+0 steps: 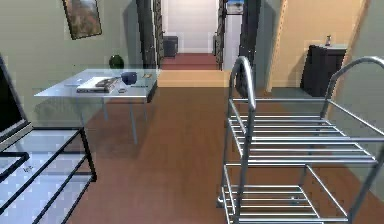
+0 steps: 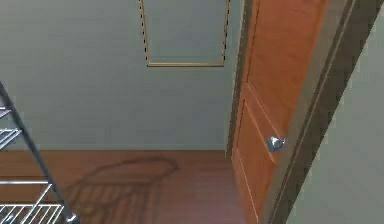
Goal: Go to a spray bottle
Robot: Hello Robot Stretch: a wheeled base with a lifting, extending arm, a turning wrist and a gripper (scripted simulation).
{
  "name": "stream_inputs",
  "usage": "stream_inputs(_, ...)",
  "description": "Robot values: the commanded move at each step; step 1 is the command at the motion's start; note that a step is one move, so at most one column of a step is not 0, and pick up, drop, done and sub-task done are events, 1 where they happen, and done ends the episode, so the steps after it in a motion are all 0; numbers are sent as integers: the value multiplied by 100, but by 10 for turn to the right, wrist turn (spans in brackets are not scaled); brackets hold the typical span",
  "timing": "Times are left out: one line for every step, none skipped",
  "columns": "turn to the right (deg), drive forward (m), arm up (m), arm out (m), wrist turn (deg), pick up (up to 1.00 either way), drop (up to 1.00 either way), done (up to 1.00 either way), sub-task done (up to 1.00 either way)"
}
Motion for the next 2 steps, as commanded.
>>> stream_inputs(-120,0,0,0,0,0,0,0,0)
stream_inputs(0,65,0,0,0,0,0,0,0)
